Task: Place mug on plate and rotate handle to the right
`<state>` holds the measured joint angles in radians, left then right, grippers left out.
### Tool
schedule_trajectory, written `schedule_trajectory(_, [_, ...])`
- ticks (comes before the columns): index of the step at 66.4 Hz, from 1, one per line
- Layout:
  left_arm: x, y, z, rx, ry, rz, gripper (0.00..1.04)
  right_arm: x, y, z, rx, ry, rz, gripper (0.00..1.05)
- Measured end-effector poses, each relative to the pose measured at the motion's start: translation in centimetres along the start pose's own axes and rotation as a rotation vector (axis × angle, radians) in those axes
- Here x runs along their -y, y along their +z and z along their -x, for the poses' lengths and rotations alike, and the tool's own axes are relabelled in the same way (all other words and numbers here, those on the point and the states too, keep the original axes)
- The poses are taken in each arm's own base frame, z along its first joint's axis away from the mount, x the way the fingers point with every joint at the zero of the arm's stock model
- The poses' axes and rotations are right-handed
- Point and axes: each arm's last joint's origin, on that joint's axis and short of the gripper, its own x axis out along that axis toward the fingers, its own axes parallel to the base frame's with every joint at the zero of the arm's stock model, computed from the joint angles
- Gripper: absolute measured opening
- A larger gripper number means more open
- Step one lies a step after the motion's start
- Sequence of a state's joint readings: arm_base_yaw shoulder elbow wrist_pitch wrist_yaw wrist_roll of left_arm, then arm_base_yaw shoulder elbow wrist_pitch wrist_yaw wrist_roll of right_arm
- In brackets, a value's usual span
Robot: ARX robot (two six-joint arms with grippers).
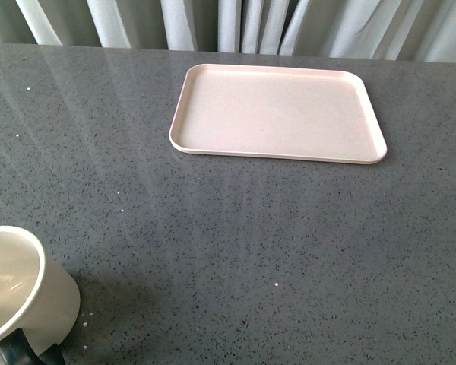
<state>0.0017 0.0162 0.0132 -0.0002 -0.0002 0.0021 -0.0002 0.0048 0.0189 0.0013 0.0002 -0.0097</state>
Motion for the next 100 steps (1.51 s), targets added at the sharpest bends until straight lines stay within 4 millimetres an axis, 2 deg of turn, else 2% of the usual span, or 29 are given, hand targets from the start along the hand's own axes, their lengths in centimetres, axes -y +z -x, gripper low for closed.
schedule_trajectory(41, [0.0, 0.0, 0.0, 0.001, 0.0, 0.0, 0.95, 0.0, 0.0, 0.0, 0.0, 0.0, 0.0, 0.96])
schedule_trajectory(43, [0.0, -0.1, -0.1, -0.067, -0.045, 0.011, 0.95, 0.0, 0.0, 0.0, 0.0, 0.0, 0.0, 0.96])
schedule_trajectory(45, [0.1, 0.1, -0.1, -0.233, -0.123, 0.046, 0.95, 0.0, 0.0, 0.0, 0.0, -0.001, 0.0, 0.96])
schedule_trajectory(48, [0.2, 0.7, -0.8, -0.462, -0.223, 0.101, 0.95, 0.0, 0.0, 0.0, 0.0, 0.002, 0.0, 0.96])
schedule_trajectory(50, [0.2, 1.1, -1.8, -0.533, -0.247, 0.11, 0.95, 0.0, 0.0, 0.0, 0.0, 0.001, 0.0, 0.96])
schedule_trajectory(57, [-0.5, 2.0, -4.9, -0.602, -0.251, 0.067, 0.95, 0.0, 0.0, 0.0, 0.0, 0.0, 0.0, 0.96])
schedule_trajectory(67, [-2.0, 1.5, -7.9, -0.697, -0.234, 0.01, 0.95, 0.0, 0.0, 0.0, 0.0, 0.0, 0.0, 0.96])
schedule_trajectory(78, [-3.2, 0.2, -8.9, -0.802, -0.24, -0.018, 0.95, 0.0, 0.0, 0.0, 0.0, 0.0, 0.0, 0.96])
schedule_trajectory(100, [-3.5, -1.3, -9.7, -0.886, -0.292, -0.069, 0.95, 0.0, 0.0, 0.0, 0.0, 0.0, 0.0, 0.96])
